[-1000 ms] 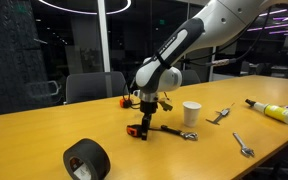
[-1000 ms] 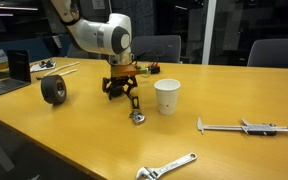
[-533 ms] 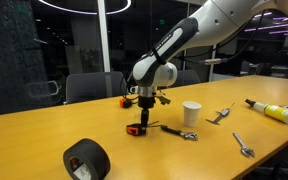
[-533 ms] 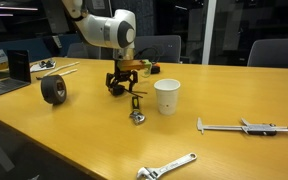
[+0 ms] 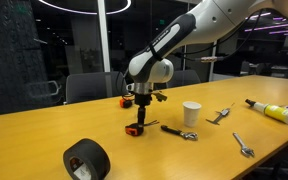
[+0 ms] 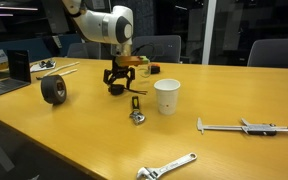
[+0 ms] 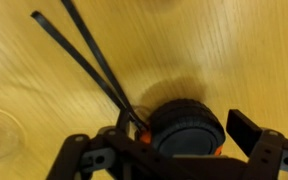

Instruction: Pick up the measuring tape and put at the edge of the table

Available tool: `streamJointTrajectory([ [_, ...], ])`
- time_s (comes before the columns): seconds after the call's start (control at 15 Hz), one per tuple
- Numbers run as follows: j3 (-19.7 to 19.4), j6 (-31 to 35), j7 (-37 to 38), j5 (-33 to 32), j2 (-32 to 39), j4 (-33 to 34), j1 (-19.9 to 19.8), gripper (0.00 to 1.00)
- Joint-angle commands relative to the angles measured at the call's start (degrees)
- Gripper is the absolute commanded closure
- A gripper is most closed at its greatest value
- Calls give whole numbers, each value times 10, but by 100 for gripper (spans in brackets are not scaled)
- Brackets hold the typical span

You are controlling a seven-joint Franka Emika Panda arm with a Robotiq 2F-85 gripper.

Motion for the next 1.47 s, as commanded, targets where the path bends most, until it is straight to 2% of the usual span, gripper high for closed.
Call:
streamJointTrajectory([
  [0.0,6,-19,-3,8,14,26,8,0],
  [0.13,7,-18,-2,8,17,26,10,0],
  [0.2,10,-14,-5,13,17,23,9,25],
  [0.27,11,-13,-6,16,18,22,9,27],
  [0.4,12,-14,-6,17,19,23,9,41],
  [0.47,12,-13,-5,16,19,24,9,45],
  [0.67,10,-18,2,17,18,25,9,45],
  [1.4,14,-34,162,17,-7,82,40,45],
])
